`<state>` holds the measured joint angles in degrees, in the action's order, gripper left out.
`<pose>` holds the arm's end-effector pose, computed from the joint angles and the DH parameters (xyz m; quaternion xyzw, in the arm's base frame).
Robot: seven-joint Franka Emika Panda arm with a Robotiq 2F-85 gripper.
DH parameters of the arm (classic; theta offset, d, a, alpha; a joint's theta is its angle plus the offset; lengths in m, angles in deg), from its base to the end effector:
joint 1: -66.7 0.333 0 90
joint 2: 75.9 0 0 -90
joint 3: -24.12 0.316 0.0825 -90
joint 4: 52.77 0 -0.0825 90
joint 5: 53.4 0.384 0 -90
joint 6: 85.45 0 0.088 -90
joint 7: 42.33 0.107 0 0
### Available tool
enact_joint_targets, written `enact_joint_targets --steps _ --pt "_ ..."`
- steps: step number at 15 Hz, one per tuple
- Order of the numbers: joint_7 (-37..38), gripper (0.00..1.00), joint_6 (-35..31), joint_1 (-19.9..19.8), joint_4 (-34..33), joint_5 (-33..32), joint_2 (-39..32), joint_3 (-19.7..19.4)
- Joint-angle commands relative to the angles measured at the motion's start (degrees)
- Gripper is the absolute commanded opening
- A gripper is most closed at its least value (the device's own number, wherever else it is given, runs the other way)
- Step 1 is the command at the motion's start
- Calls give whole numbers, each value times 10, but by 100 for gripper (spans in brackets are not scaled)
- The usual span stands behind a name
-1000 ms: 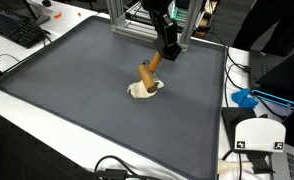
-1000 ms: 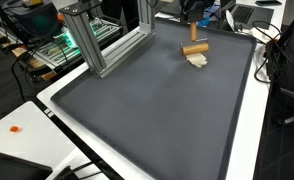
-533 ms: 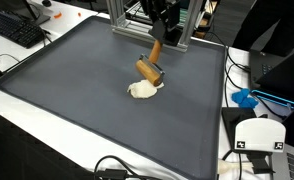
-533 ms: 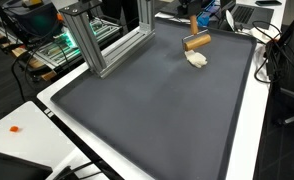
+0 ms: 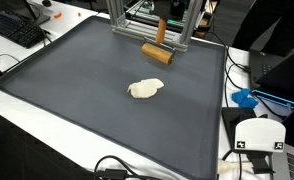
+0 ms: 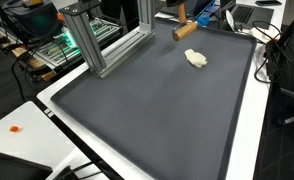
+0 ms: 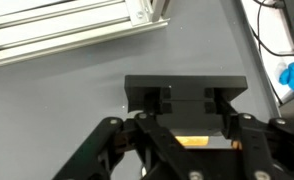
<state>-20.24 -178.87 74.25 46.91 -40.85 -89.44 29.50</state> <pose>0.5680 0.1496 0.4181 -0.9730 0.1025 0.1979 0.0606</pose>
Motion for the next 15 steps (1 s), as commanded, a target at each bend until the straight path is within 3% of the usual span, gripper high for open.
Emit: enact_joint_targets --steps 1,9,15 --pt "-49 35 65 1 1 -33 27 -1" --pt "-98 35 124 -1 21 -76 73 1" --pt "-110 35 108 0 53 -75 99 4"
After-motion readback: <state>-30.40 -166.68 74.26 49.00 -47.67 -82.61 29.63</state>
